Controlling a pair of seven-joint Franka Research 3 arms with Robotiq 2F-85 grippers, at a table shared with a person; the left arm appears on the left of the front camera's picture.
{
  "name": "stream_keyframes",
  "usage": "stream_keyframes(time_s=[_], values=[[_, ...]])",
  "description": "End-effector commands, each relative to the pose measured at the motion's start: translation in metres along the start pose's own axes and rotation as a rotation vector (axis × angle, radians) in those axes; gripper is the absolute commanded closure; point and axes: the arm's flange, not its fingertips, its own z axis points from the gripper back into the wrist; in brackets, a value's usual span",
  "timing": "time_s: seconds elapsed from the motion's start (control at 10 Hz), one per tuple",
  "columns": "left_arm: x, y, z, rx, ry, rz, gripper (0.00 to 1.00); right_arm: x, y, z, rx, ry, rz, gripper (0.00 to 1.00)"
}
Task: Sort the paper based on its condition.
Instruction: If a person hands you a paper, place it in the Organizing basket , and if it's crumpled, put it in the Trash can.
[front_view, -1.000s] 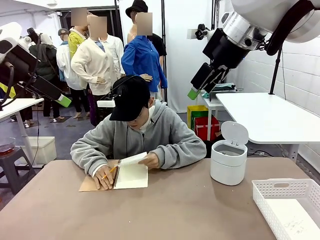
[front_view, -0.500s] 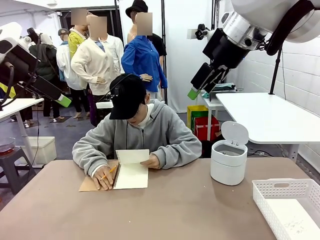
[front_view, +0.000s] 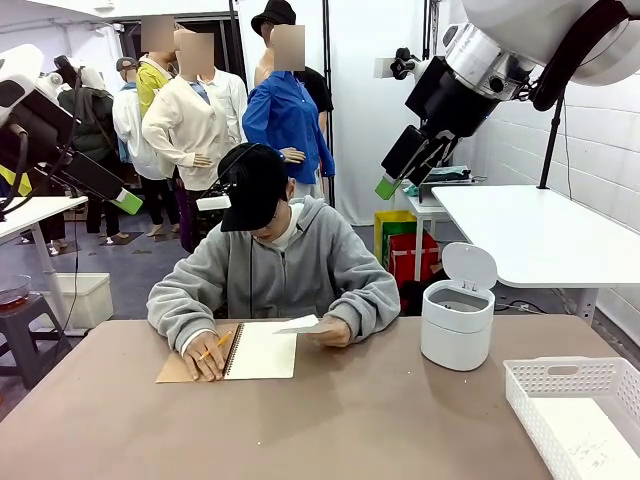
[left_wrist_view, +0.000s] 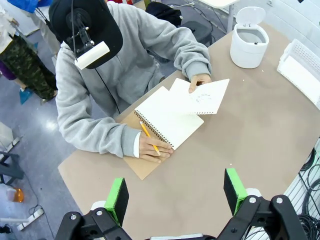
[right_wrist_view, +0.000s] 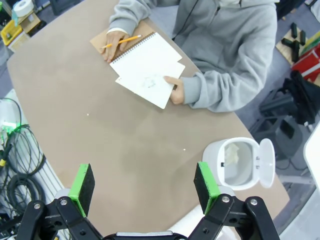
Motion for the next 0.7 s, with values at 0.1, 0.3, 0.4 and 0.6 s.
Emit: stream_keyframes(time_s=[0.1,0.3,0.4,0.6], values=[[0.0003,-0.0010,-0.0004,-0.009,-0.002,0.017,0.00,0.0000,0.0000,0.0005,0.008,-0.005,-0.002,0.00],[0.0003,-0.0010,-0.0004,-0.009,-0.002,0.017,0.00,0.0000,0.0000,0.0005,0.008,-0.005,-0.002,0.00],[0.0003,-0.0010,-0.0004,-0.009,-0.002,0.017,0.00,0.0000,0.0000,0.0005,0.008,-0.005,-0.002,0.00],[0.0003,-0.0010,-0.0004,-0.009,-0.002,0.017,0.00,0.0000,0.0000,0.0005,0.008,-0.005,-0.002,0.00]])
